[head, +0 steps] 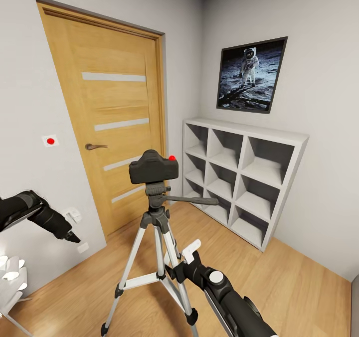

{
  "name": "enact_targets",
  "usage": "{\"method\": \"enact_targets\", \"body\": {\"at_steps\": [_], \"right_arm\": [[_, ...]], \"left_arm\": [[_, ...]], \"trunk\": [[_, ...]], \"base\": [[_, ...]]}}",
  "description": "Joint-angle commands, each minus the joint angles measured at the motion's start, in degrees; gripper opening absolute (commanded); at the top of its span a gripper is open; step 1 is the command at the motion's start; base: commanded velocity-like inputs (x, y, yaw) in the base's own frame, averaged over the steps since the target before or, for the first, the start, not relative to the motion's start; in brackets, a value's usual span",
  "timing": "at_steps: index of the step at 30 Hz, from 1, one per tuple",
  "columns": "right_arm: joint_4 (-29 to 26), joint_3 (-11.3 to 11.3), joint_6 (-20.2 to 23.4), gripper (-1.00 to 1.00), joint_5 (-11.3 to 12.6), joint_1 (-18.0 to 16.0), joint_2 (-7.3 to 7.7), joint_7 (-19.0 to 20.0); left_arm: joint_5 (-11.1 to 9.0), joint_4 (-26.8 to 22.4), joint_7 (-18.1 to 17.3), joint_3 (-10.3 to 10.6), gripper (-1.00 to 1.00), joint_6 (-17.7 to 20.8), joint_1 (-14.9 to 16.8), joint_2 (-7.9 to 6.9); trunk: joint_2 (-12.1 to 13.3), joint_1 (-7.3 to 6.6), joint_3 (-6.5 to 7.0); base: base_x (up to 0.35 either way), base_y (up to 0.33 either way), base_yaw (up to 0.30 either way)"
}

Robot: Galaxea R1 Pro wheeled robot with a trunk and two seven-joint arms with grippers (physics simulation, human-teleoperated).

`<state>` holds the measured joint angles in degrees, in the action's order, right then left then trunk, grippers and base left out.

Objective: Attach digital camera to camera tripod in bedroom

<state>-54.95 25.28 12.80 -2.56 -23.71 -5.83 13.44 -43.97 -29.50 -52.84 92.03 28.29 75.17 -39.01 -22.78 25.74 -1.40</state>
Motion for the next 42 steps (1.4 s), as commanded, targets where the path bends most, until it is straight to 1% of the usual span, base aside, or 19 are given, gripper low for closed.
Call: {"method": "enact_targets", "body": {"at_steps": [1, 2, 3, 7, 8, 10, 11, 12, 14, 16, 23, 25, 26, 30, 31, 32, 36, 37, 42], "right_arm": [[-0.10, 0.00, 0.31, 1.00, -0.27, -0.02, 0.00, 0.22], [-0.12, 0.00, 0.30, 1.00, -0.26, 0.00, 0.00, 0.23], [-0.14, 0.05, 0.26, 1.00, -0.26, 0.07, 0.02, 0.25], [-0.18, 0.09, 0.24, 1.00, -0.26, 0.15, 0.03, 0.26], [-0.18, 0.09, 0.24, 1.00, -0.26, 0.15, 0.03, 0.26], [-0.29, 0.07, 0.24, 1.00, -0.25, 0.19, 0.03, 0.26], [-0.43, 0.02, 0.27, 1.00, -0.25, 0.23, 0.03, 0.27], [-0.49, -0.01, 0.26, 1.00, -0.25, 0.27, 0.06, 0.27], [-0.53, 0.00, 0.22, 1.00, -0.25, 0.29, 0.08, 0.27], [-0.57, 0.02, 0.15, 1.00, -0.27, 0.32, 0.11, 0.27], [-0.59, -0.07, 0.13, 1.00, -0.32, 0.41, 0.25, 0.35], [-0.56, -0.19, 0.16, 1.00, -0.32, 0.49, 0.73, 0.39], [-0.55, -0.21, 0.18, 1.00, -0.33, 0.54, 1.63, 0.42], [-0.58, -0.22, 0.17, 1.00, -0.30, 0.57, 2.40, 0.43], [-0.59, -0.23, 0.16, 1.00, -0.28, 0.59, 2.70, 0.44], [-0.57, -0.23, 0.17, 1.00, -0.29, 0.59, 2.77, 0.44], [-0.52, -0.21, 0.22, 1.00, -0.31, 0.59, 2.89, 0.44], [-0.43, -0.13, 0.31, 1.00, -0.37, 0.60, 2.93, 0.44], [-0.15, -0.08, 0.38, 1.00, -0.45, 0.55, 2.88, 0.44]], "left_arm": [[-0.59, 0.08, 1.03, -1.02, 1.00, 0.37, -0.84, -0.05], [-0.59, 0.25, 1.79, -2.43, 1.00, 0.22, -1.84, -0.06], [-0.61, 1.27, 3.66, -8.20, 1.00, -1.37, -5.87, -0.11], [-1.11, 3.34, 4.78, -14.49, 1.00, -3.97, -10.41, -0.05], [-1.11, 3.34, 4.78, -14.49, 1.00, -3.97, -10.41, -0.05], [-1.59, 4.28, 5.34, -18.35, 1.00, -5.17, -12.91, 0.02], [-1.96, 5.38, 6.98, -24.21, 1.00, -6.54, -16.72, 0.12], [-2.06, 5.81, 8.28, -27.37, 1.00, -7.18, -18.90, 0.15], [-2.13, 6.08, 9.39, -29.54, 1.00, -7.68, -20.64, 0.16], [-2.34, 6.45, 12.26, -32.14, 1.00, -9.54, -24.11, 0.42], [-2.65, 6.68, 15.96, -33.17, 1.00, -12.49, -28.09, 1.08], [-3.79, 6.75, 18.49, -34.27, 1.00, -14.60, -30.84, 1.55], [-6.04, 6.96, 20.44, -35.87, 1.00, -15.86, -33.33, 2.06], [-10.29, 7.74, 22.27, -38.52, 1.00, -16.55, -35.44, 2.59], [-13.30, 8.32, 23.12, -39.80, 1.00, -16.52, -36.20, 3.11], [-14.17, 8.61, 23.47, -40.07, 1.00, -16.49, -36.36, 3.31], [-16.08, 9.71, 24.63, -40.58, 1.00, -16.37, -36.69, 4.14], [-17.28, 12.45, 27.21, -40.87, 1.00, -16.30, -36.89, 5.81], [-17.57, 17.44, 32.39, -40.75, 1.00, -16.40, -37.07, 8.49]], "trunk": [[-0.14, 0.04, -0.14], [-0.14, 0.04, -0.14], [-0.14, 0.04, -0.14], [-0.14, 0.04, -0.14], [-0.14, 0.04, -0.14], [-0.14, 0.04, -0.14], [-0.14, 0.04, -0.14], [-0.14, 0.04, -0.14], [-0.14, 0.04, -0.14], [-0.14, 0.04, -0.14], [-0.14, 0.04, -0.14], [-0.14, 0.04, -0.14], [-0.14, 0.04, -0.14], [-0.14, 0.04, -0.14], [-0.14, 0.04, -0.14], [-0.14, 0.04, -0.14], [-0.14, 0.04, -0.14], [-0.14, 0.04, -0.14], [-0.14, 0.04, -0.14]], "base": [[0.000, 0.000, -0.006], [0.000, 0.000, -0.004], [0.000, 0.000, -0.002], [0.000, 0.000, -0.001], [0.000, 0.000, 0.000], [0.000, 0.000, 0.000], [0.000, 0.000, 0.000], [0.000, 0.000, 0.000], [0.000, 0.000, 0.000], [0.000, 0.000, 0.000], [0.000, 0.000, 0.000], [0.000, 0.000, 0.000], [0.000, 0.000, 0.000], [0.000, 0.000, 0.000], [0.000, 0.000, 0.000], [0.000, 0.000, 0.000], [0.000, 0.000, 0.000], [0.000, 0.000, 0.000], [0.000, 0.000, 0.000]]}}
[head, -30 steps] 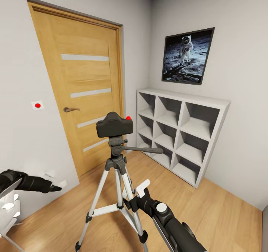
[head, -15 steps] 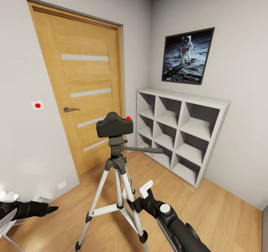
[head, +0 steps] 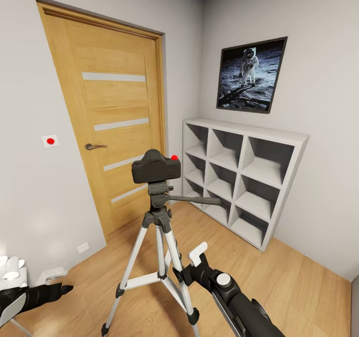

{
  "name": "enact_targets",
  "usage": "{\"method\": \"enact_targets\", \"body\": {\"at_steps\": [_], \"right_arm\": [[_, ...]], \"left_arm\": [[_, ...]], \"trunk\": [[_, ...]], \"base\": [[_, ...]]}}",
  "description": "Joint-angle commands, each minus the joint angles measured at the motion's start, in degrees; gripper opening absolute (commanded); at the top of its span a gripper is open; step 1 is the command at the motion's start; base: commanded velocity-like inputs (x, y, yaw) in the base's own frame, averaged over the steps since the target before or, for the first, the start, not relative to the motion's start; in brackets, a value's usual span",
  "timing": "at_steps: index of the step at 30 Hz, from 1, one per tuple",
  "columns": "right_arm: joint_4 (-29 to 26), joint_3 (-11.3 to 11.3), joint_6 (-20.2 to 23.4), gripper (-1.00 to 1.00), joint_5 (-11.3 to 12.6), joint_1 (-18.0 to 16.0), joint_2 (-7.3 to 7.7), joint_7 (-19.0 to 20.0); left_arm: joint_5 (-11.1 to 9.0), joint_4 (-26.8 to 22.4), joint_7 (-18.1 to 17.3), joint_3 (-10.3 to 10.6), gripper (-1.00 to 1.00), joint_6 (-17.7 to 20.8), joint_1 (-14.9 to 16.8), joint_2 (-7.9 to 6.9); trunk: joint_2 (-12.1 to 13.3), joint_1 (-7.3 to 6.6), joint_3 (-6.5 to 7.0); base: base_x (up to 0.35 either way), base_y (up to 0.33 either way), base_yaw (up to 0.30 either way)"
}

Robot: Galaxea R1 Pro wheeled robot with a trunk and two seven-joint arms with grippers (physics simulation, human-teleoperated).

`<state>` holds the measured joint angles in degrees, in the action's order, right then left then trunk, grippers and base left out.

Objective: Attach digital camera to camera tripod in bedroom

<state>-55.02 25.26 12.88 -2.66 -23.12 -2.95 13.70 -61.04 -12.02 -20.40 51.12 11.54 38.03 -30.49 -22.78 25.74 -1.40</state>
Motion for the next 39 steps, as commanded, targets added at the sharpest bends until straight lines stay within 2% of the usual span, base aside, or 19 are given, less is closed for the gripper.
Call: {"method": "enact_targets", "body": {"at_steps": [1, 3, 6, 17, 23, 30, 36, 39], "right_arm": [[-0.05, -0.05, 0.32, 1.00, -0.37, -0.05, -0.01, 0.17], [0.14, 0.01, 0.36, 1.00, -0.44, -0.07, -0.03, 0.18], [0.28, 0.08, 0.38, 1.00, -0.49, -0.07, -0.12, 0.18], [0.34, 0.06, 0.39, 1.00, -0.38, -0.08, -0.06, 0.20], [0.16, 0.01, 0.24, 1.00, -0.21, -0.08, -0.05, 0.29], [-0.16, -0.01, 0.18, 1.00, -0.11, -0.08, -0.04, 0.42], [0.06, 0.02, 0.20, 1.00, -0.01, -0.01, -0.06, 0.31], [0.84, 0.08, 0.30, 1.00, -0.03, 0.37, -0.18, 0.38]], "left_arm": [[-0.49, 0.65, 0.93, 0.22, 1.00, 0.26, 0.00, 0.41], [-0.51, 2.31, 3.51, 0.29, 1.00, 0.07, -0.14, 1.60], [-0.55, 3.10, 4.67, 0.31, 1.00, -0.01, -0.21, 2.29], [-0.77, 3.46, 5.41, 0.05, 1.00, 0.14, -0.24, 2.78], [-1.05, 3.50, 8.06, -0.12, 1.00, 0.31, -0.26, 3.30], [-1.17, 3.51, 11.64, -0.14, 1.00, -0.03, -1.05, 5.75], [-1.53, 3.52, 11.87, -0.22, 1.00, -0.27, -1.88, 7.22], [-1.38, 3.50, 11.87, -0.23, 1.00, -1.40, -3.48, 8.49]], "trunk": [[-0.14, 0.04, -0.14], [-0.14, 0.04, -0.14], [-0.14, 0.04, -0.14], [-0.14, 0.04, -0.14], [-0.14, 0.04, -0.14], [-0.14, 0.04, -0.14], [-0.14, 0.04, -0.14], [-0.14, 0.04, -0.14]], "base": [[0.000, 0.000, 0.000], [0.000, 0.000, 0.000], [0.000, 0.000, 0.000], [0.000, 0.000, 0.000], [0.000, 0.000, 0.000], [0.000, 0.000, 0.000], [0.000, 0.000, 0.000], [0.000, 0.000, 0.000]]}}
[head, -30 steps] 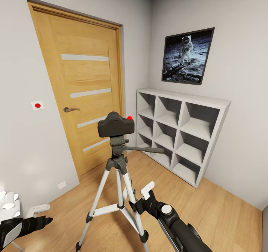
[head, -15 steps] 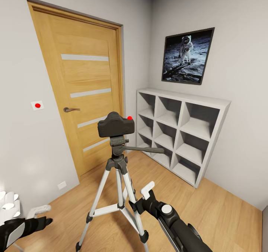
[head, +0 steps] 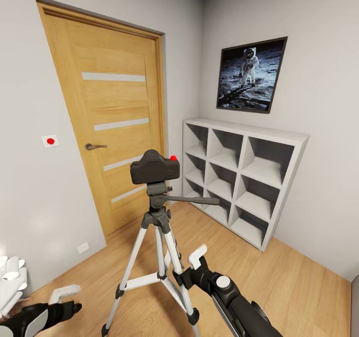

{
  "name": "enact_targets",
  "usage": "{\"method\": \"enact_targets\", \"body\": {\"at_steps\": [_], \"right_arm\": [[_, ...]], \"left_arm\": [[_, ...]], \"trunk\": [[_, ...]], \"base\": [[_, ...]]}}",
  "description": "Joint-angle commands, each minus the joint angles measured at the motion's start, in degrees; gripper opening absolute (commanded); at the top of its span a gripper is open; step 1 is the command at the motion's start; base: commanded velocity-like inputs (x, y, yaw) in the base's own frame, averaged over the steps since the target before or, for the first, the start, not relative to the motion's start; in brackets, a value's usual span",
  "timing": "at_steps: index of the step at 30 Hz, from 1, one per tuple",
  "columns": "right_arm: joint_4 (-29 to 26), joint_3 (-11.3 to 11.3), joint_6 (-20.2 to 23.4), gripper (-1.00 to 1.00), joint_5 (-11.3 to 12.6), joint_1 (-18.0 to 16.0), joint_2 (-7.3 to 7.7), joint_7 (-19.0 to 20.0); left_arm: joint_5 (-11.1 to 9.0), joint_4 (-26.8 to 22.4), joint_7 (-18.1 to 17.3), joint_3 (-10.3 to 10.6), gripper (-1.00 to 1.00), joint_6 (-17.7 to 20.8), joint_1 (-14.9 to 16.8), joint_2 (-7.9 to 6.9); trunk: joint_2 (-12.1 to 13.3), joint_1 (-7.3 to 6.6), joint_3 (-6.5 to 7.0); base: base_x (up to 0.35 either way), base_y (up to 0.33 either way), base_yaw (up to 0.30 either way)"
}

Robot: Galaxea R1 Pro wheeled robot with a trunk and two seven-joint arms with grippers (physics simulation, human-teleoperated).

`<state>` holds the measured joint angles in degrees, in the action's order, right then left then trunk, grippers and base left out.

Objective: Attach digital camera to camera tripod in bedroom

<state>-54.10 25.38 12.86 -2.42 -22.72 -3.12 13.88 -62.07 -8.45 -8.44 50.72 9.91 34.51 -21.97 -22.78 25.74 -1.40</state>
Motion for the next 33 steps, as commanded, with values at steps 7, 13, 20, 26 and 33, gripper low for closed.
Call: {"method": "enact_targets", "body": {"at_steps": [7, 13, 20, 26, 33], "right_arm": [[0.75, 0.03, 0.37, 1.00, -0.28, 0.60, -0.29, 0.26], [0.89, 0.09, 0.68, 1.00, -0.23, 0.72, -0.38, 0.27], [0.97, 0.16, 0.73, 1.00, -0.22, 0.86, -0.46, 0.38], [1.00, 0.19, 0.47, 1.00, -0.16, 1.28, -0.40, 0.45], [1.04, 0.09, 0.26, 1.00, -0.21, 3.50, -0.10, 0.30]], "left_arm": [[-0.30, -0.01, -0.05, 0.17, 1.00, -3.07, -2.04, 0.93], [-0.31, -0.06, -0.01, 0.12, 1.00, -3.75, -2.63, 1.17], [-0.32, -0.01, 0.00, 0.09, 1.00, -3.89, -2.75, 1.11], [-0.43, 0.00, 0.00, 0.09, 1.00, -3.89, -2.92, 1.18], [-0.52, 0.00, -0.02, 0.10, 1.00, -3.80, -5.92, 3.12]], "trunk": [[-0.14, 0.04, -0.14], [-0.14, 0.04, -0.14], [-0.14, 0.04, -0.14], [-0.14, 0.04, -0.14], [-0.14, 0.04, -0.14]], "base": [[0.000, 0.000, 0.000], [0.000, 0.000, 0.000], [0.000, 0.000, 0.000], [0.000, 0.000, 0.000], [0.000, 0.000, 0.000]]}}
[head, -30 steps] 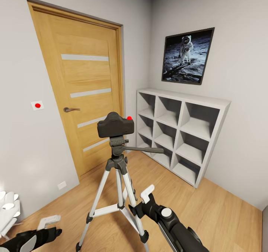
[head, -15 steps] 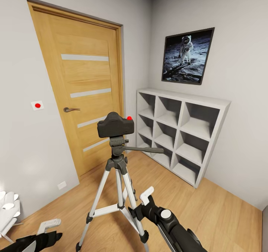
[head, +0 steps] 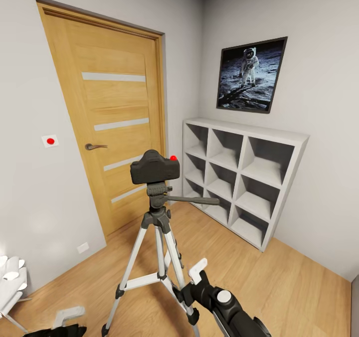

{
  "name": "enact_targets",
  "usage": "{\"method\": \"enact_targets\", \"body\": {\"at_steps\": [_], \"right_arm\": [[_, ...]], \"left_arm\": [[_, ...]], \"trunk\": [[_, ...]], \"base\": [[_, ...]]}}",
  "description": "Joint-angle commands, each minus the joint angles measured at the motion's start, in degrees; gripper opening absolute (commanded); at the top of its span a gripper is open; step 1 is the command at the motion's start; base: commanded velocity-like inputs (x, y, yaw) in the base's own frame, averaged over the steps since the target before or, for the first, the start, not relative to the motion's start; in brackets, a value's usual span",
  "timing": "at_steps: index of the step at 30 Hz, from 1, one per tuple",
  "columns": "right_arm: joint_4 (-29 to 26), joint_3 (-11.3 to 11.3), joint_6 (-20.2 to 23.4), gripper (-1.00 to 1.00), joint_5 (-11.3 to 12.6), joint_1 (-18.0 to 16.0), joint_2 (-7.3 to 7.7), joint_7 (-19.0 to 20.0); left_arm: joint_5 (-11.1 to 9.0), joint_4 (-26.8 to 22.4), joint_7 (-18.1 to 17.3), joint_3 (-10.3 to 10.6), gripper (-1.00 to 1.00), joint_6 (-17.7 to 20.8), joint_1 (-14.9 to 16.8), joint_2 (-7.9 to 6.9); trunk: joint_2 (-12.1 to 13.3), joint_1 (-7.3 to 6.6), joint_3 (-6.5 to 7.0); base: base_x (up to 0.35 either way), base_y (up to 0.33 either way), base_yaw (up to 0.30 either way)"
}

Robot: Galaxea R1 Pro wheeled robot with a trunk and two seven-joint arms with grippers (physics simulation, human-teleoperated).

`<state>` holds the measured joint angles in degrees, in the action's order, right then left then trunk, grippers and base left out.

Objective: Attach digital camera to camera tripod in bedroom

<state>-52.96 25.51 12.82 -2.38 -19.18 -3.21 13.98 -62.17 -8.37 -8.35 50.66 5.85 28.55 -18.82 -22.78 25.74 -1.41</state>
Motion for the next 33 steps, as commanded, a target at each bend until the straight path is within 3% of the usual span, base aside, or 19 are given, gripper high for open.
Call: {"method": "enact_targets", "body": {"at_steps": [1, 6, 12, 16, 19, 23, 24, 25, 30, 33], "right_arm": [[0.01, -0.06, 0.28, 1.00, -0.25, 0.22, 0.04, 0.18], [1.80, -0.21, 0.22, 1.00, -0.25, 1.73, 0.16, -0.12], [5.85, -0.52, 0.20, 1.00, -0.17, 2.46, 0.28, -0.28], [12.03, -0.64, 0.19, 1.00, -0.24, 2.68, 0.35, -0.38], [25.00, -0.69, 0.22, 1.00, -0.27, 2.77, 0.43, -0.42], [40.97, -0.62, 0.59, 1.00, -0.32, 3.58, 0.78, -0.37], [45.49, -0.62, 0.49, 1.00, -0.23, 7.73, 2.59, -0.41], [45.49, -0.62, 0.49, 1.00, -0.23, 7.73, 2.59, -0.41], [48.79, -0.55, -0.57, 1.00, -0.22, 14.17, 5.11, -0.44], [49.47, -0.52, -0.85, 1.00, -0.13, 15.62, 5.70, -0.44]], "left_arm": [[-0.41, -0.07, -0.05, 0.16, 1.00, 0.27, -0.53, 0.31], [-0.41, -0.05, 0.36, 0.15, 1.00, 0.29, -3.12, 1.56], [-0.51, 0.00, 0.53, 0.14, 1.00, 0.30, -5.07, 2.03], [-2.11, 0.23, 0.63, 0.16, 1.00, 0.28, -6.90, 2.35], [-4.13, 0.98, 0.67, 0.20, 1.00, 0.23, -9.40, 3.21], [-4.94, 1.66, 0.69, 0.28, 1.00, 0.21, -12.84, 4.98], [-5.09, 1.99, 0.69, 0.34, 1.00, 0.21, -15.99, 6.67], [-5.09, 1.99, 0.69, 0.34, 1.00, 0.21, -15.99, 6.67], [-5.22, 2.26, 0.70, 0.40, 1.00, 0.26, -20.82, 10.22], [-5.19, 2.30, 0.70, 0.45, 1.00, 0.28, -22.01, 11.72]], "trunk": [[-0.14, 0.04, -0.13], [-0.14, 0.04, -0.13], [-0.14, 0.04, -0.13], [-0.14, 0.04, -0.13], [-0.14, 0.04, -0.13], [-0.14, 0.04, -0.13], [-0.14, 0.04, -0.13], [-0.14, 0.04, -0.13], [-0.14, 0.04, -0.13], [-0.14, 0.04, -0.13]], "base": [[0.000, 0.000, 0.000], [0.000, 0.000, 0.000], [0.000, 0.000, 0.000], [0.000, 0.000, 0.000], [0.000, 0.000, 0.000], [0.000, 0.000, 0.000], [0.000, 0.000, 0.000], [0.000, 0.000, 0.000], [0.000, 0.000, 0.000], [0.000, 0.000, 0.000]]}}
